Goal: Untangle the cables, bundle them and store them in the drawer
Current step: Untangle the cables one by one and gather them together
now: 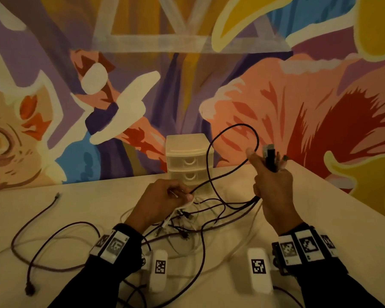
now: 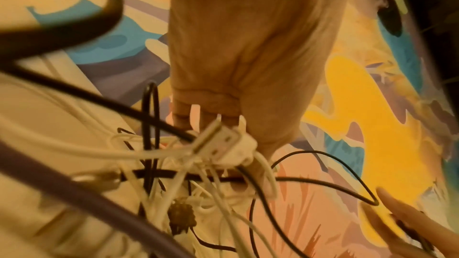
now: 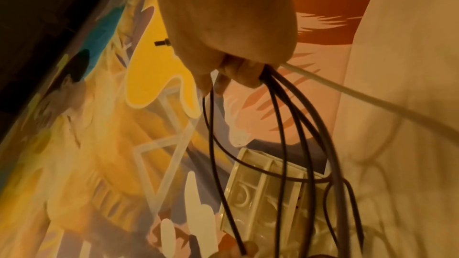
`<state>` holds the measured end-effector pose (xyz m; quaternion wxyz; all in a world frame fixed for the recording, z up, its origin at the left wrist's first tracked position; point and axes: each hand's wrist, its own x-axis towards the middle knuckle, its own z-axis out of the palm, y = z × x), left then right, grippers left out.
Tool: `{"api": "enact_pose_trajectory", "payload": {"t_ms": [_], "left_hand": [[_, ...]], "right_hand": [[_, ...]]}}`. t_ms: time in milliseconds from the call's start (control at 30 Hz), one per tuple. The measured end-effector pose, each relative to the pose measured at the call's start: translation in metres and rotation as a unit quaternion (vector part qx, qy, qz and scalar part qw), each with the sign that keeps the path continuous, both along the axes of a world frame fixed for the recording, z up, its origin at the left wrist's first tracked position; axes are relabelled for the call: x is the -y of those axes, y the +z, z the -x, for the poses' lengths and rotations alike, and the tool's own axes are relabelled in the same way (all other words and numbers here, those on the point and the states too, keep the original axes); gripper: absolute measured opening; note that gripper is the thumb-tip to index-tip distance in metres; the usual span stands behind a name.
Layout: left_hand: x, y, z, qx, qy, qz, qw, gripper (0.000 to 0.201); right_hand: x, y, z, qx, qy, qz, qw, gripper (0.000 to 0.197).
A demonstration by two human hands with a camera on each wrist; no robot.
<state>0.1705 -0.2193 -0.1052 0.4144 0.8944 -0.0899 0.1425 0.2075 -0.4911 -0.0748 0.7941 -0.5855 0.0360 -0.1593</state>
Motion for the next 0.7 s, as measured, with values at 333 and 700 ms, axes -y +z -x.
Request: {"api": "enact_pose_trajectory", "payload": {"t_ms": [333, 700], "left_hand": [[0.012, 0.008, 0.004, 0.075, 0.045, 0.044, 0.995, 0.007], [0.014, 0.006, 0.002, 0.055, 0.059, 0.013, 0.997, 0.013]], "right_hand": [[-0.040, -0.009, 0.031, -0.022, 0.218, 0.170, 0.961, 0.025], [-0.046, -0.006, 0.032, 0.006, 0.140, 0.187, 0.972, 0.021]]}}
